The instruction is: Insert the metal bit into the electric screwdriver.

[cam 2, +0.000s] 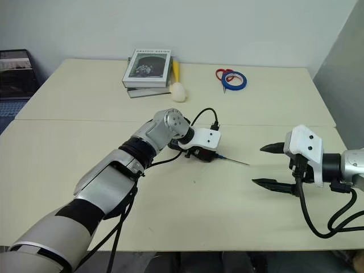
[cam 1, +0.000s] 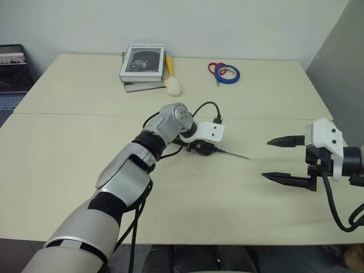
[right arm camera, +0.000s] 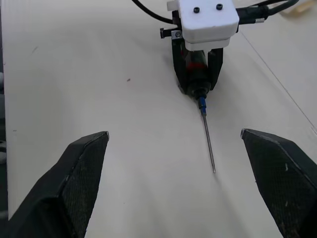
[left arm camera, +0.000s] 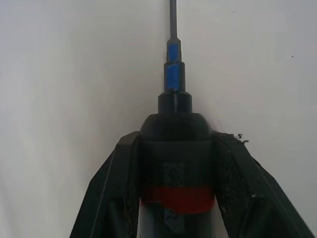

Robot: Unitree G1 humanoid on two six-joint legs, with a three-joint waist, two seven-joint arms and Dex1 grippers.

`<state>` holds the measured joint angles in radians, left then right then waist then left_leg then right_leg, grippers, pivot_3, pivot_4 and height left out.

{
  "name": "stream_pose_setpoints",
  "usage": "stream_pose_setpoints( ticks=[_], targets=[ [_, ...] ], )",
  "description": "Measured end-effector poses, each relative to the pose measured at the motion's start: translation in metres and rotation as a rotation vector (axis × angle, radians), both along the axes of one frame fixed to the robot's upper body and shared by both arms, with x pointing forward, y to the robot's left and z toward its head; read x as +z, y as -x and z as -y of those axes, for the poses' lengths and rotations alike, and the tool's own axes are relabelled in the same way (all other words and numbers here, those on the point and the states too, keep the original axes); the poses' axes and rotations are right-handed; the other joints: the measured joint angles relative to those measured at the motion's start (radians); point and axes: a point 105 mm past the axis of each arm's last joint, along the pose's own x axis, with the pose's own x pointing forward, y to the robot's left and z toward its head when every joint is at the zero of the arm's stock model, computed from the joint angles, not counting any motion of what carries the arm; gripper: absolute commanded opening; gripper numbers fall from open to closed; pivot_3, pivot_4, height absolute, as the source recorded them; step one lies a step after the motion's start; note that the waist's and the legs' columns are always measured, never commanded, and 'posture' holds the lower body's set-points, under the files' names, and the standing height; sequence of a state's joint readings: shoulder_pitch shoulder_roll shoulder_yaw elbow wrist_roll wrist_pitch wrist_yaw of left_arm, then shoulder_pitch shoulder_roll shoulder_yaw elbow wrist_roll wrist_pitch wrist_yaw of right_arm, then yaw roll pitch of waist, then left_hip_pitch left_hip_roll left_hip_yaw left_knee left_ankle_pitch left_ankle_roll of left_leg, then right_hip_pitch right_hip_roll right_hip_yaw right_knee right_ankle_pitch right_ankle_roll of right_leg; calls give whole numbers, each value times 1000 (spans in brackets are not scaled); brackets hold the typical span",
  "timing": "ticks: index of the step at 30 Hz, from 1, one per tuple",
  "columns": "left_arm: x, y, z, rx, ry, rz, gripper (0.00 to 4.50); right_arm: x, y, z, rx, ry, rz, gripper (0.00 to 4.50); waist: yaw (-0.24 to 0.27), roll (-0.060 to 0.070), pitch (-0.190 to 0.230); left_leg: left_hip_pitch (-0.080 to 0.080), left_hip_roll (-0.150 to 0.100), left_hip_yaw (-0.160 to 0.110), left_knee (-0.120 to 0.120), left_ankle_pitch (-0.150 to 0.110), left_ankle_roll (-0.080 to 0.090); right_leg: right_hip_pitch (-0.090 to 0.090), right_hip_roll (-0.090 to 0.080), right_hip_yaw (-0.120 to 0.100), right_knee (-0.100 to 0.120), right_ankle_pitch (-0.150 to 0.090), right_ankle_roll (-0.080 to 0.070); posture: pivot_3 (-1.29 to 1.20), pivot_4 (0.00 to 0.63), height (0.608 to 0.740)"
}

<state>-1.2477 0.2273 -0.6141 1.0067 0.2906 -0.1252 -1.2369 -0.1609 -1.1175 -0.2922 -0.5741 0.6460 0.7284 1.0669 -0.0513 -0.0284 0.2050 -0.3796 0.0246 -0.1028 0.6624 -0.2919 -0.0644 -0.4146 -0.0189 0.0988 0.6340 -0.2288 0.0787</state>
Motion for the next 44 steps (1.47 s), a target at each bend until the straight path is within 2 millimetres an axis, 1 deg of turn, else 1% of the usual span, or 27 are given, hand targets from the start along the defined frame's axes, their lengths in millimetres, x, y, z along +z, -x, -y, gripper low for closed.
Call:
stream_pose_setpoints(
  ticks=[1,2,6,8,11,12,14,17,19,20,21,22,23,24,25,26,27,29,30,31,32,33,34,36,38,40,44],
  targets=[
    [0,0,0,-2,-3,1,2340,0,0,0,-1,2,-1,4500,0,0,0,0,0,0,0,0,0,0,0,0,0,0,0,0,150,740],
    [0,0,-1,-5,-2,0,2456,-1,0,1,-2,3,-3,4500,0,0,0,0,0,0,0,0,0,0,0,0,0,0,0,0,150,740],
    [1,0,-4,-11,-5,-8,3352,-3,1,3,-8,12,-16,4500,0,0,0,1,0,0,0,0,0,0,0,0,0,0,0,0,150,740],
    [2,1,-5,-13,-3,-15,3666,-3,0,4,-8,12,-19,4500,0,0,0,1,0,0,0,0,0,0,0,0,0,0,0,0,150,740],
    [4,0,-9,-1,0,-24,4339,-2,0,5,-3,13,-17,4500,0,0,0,0,0,0,0,0,0,0,0,0,0,0,0,0,150,740],
    [6,-1,-12,10,8,-30,4467,-2,-1,7,-6,14,-16,4500,0,0,0,0,0,0,0,0,0,0,0,0,0,0,0,0,150,740],
    [11,-3,-16,29,18,-26,4467,-2,-3,8,-8,15,-13,4500,0,0,0,0,0,-1,0,0,0,0,0,0,1,0,0,0,150,740],
    [30,-8,-23,68,93,-8,4467,-1,-7,10,-5,21,2,4500,0,0,0,0,0,-1,0,0,0,-1,0,0,1,0,0,0,150,740],
    [64,-11,-33,109,220,22,4467,0,-10,11,8,26,22,4500,0,0,0,0,0,-1,0,0,0,-1,0,-1,3,0,0,0,150,740],
    [72,-11,-35,114,248,34,4467,0,-11,12,10,24,24,4500,0,0,0,0,0,-1,1,0,0,-1,0,-1,4,0,0,0,150,740],
    [87,-10,-40,128,310,62,4467,0,-11,12,17,26,33,4500,0,0,0,0,0,-1,0,0,0,-2,0,-1,5,0,0,0,150,740],
    [100,-9,-51,145,369,98,4467,2,-13,12,21,24,56,4500,-3,0,0,1,0,-1,1,0,0,-2,0,0,7,0,0,0,150,740],
    [105,-7,-58,154,395,115,4467,3,-14,13,19,18,65,4500,-6,0,0,2,1,0,0,0,0,-2,0,0,8,0,0,0,150,740],
    [110,-6,-77,205,436,147,4467,3,-18,16,0,18,90,4500,-8,0,0,4,1,0,0,0,0,-2,0,0,10,0,-1,0,150,740],
    [111,-6,-82,220,445,151,4467,3,-20,17,-8,19,95,4500,-8,0,0,4,1,-1,0,0,0,-2,0,-1,10,0,-1,0,150,740],
    [110,-4,-97,276,468,158,4467,2,-21,19,-19,20,98,4500,-5,0,0,4,1,-1,0,0,0,-2,0,-1,11,0,-1,0,150,740],
    [109,-2,-102,292,475,158,4467,2,-21,19,-18,19,96,4500,-5,0,0,4,1,-1,0,0,0,-2,0,-1,11,0,-1,0,150,740],
    [99,8,-132,396,497,143,4467,-2,-19,20,-7,20,77,4500,-5,0,0,4,1,-2,1,0,0,-1,0,-2,11,0,-1,0,150,740],
    [87,24,-155,457,497,138,4467,-6,-16,21,5,22,58,4500,-11,1,0,5,1,0,0,0,0,-1,0,0,11,0,-1,0,150,740],
    [77,32,-168,499,486,108,4467,-10,-14,24,2,22,37,4500,-12,0,0,7,2,0,0,0,0,1,0,-1,11,0,-2,0,150,740],
    [71,39,-176,533,491,86,4467,-12,-13,24,5,21,25,4500,-12,0,0,6,2,0,0,0,0,1,0,-1,11,0,-2,0,150,740],
    [59,54,-186,578,495,39,4467,-14,-12,24,14,19,14,4500,-8,0,0,5,2,0,1,0,0,0,0,-1,11,0,-2,0,150,740],
    [55,63,-187,582,495,21,4467,-13,-11,24,23,18,13,4500,-5,0,1,5,2,0,2,0,0,0,0,-1,11,-1,-1,0,150,740],
    [53,81,-188,573,479,13,4467,-11,-10,23,46,21,31,4500,15,-1,1,5,2,-1,2,0,-1,2,0,-2,10,-1,-1,0,150,740],
    [54,90,-192,581,485,10,4467,-11,-8,23,67,27,32,4500,23,-1,1,7,2,-1,2,0,-1,4,0,-2,10,-1,-2,0,150,740],
    [54,94,-195,596,501,5,4467,-13,-6,23,81,31,31,4500,25,-1,1,13,2,0,2,0,-1,8,0,-2,10,-4,-7,0,150,740],
    [55,94,-193,600,549,-11,4467,-15,-6,26,79,33,29,4500,18,-1,1,16,2,2,2,0,-1,9,0,-1,11,-5,-8,0,150,740]
  ],
)
